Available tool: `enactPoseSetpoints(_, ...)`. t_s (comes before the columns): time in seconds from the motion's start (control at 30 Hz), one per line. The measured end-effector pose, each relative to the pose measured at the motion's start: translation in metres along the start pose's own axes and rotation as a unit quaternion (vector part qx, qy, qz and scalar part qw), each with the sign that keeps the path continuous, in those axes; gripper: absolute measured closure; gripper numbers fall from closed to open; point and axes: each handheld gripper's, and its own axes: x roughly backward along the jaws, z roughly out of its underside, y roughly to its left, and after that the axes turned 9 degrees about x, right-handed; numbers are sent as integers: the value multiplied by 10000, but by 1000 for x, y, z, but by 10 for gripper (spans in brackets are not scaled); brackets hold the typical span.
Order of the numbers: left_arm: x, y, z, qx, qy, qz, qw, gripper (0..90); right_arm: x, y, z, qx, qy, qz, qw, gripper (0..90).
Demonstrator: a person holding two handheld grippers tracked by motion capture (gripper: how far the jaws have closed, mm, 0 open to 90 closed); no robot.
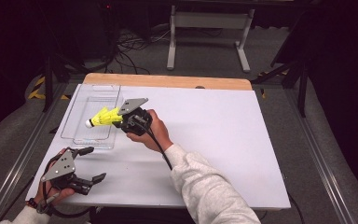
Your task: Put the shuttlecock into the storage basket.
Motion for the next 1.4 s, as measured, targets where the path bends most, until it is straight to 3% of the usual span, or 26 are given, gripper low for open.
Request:
enactPoseSetpoints(0.53,-5,-3,1,-29,100,72,9999,55,-9,5,-4,75,107,-86,9999,874)
enactPoseSetpoints(1.07,-2,-2,1,-37,27,134,9999,55,-23,4,-16,187,194,-213,9994,874)
enactPoseSetpoints(1.4,2,-2,3,12,-66,190,9998,54,-43,5,-29,285,328,-372,9984,874)
